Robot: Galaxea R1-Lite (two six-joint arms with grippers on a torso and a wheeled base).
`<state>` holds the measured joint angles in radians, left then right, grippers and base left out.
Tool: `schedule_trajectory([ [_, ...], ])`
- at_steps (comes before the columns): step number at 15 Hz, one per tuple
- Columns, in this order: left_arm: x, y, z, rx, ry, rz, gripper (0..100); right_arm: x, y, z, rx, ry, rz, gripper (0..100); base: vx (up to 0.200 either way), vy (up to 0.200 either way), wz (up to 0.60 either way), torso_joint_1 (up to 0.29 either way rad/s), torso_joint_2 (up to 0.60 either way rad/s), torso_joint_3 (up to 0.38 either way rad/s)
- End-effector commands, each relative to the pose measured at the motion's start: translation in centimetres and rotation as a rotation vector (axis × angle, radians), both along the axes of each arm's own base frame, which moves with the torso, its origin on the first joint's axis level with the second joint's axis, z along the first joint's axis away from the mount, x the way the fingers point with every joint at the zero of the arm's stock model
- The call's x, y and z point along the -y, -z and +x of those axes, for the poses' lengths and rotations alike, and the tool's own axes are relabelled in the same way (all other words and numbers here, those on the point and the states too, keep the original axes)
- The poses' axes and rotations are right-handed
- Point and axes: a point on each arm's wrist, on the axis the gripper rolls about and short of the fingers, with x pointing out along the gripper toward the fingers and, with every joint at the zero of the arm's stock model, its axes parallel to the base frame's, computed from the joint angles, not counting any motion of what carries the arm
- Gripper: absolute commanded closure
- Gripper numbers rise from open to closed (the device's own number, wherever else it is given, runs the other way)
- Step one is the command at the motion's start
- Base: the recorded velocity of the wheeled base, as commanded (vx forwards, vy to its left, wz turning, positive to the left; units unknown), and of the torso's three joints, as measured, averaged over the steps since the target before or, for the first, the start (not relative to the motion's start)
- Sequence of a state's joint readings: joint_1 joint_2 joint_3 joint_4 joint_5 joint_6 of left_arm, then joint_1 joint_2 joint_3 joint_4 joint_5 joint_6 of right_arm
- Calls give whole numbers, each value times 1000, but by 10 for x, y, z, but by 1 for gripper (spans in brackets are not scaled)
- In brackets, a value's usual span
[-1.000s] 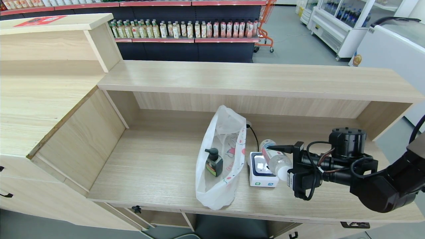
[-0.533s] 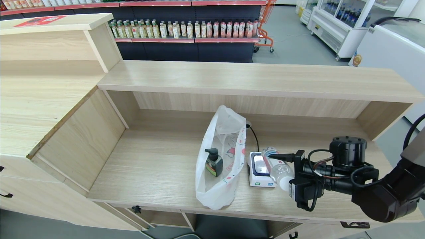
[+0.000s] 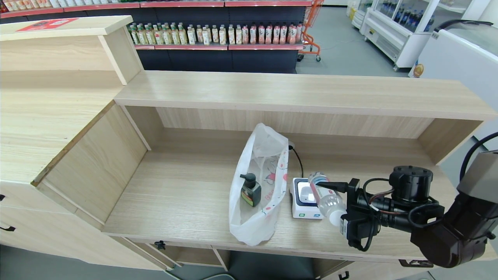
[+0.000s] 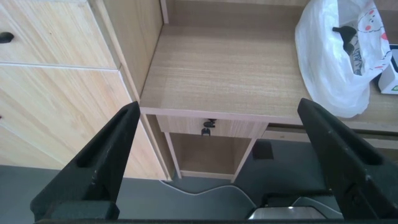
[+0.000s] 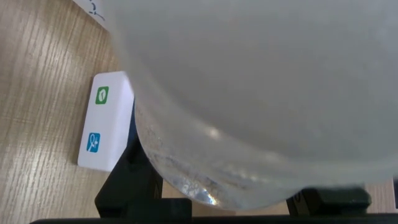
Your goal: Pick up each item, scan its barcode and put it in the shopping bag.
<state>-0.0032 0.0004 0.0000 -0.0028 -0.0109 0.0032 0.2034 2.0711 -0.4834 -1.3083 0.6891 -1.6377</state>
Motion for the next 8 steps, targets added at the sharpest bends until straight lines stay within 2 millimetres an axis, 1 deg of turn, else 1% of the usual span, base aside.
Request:
schedule_trajectory([
  [1,0,0,0,1,0,0,0,1,13,-2,-28,-7,-2,100,0,0,0,0,0,0],
  [4,0,0,0,1,0,0,0,2,19,0,-23,-8,4,100,0,0,0,0,0,0],
  [8,0,0,0,1,0,0,0,3,18,2,-18,-3,6,100,0,0,0,0,0,0],
])
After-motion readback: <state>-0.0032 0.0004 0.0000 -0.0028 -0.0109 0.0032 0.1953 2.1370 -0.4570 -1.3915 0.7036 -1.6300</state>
